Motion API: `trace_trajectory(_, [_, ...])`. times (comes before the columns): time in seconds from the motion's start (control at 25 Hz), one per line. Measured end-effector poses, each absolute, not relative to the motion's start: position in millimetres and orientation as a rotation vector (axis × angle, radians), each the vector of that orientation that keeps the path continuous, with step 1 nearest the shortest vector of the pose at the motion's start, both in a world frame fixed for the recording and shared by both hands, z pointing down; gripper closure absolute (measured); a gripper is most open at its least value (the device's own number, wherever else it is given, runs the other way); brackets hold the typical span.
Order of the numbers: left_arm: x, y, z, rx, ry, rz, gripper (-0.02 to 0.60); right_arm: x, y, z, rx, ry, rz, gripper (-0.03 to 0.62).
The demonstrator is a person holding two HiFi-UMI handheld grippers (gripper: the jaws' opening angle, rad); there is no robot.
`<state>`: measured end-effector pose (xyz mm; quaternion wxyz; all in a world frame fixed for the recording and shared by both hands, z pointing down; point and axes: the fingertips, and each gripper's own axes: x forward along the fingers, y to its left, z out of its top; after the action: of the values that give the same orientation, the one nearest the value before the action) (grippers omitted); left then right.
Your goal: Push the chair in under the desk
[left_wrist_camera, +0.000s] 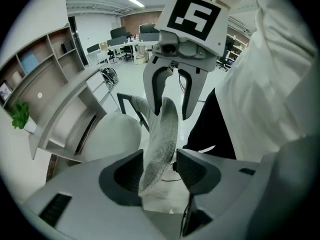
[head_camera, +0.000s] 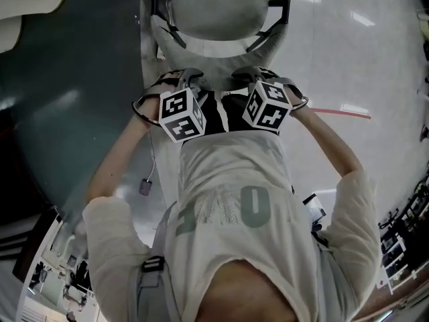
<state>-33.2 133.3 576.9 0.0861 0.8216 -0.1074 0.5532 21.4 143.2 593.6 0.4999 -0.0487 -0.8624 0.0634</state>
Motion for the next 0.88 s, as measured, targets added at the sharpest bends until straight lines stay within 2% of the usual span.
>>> trace_trajectory(0.4, [-29, 130, 595, 2.412, -0.311, 1.539, 0.385, 15, 137, 610, -0.142, -2.076, 0.183, 0.371])
trace_trajectory(0.56, [-27, 133, 599, 2.419, -0.252, 1.585, 0.388, 15, 144, 612, -0.191, -2.069, 0.185, 0.424])
trace_trajectory(0.88, [-23, 133, 610, 2.391, -0.184, 1.592, 0.403, 14, 144, 616, -0.234, -2.079, 0.213, 0.426])
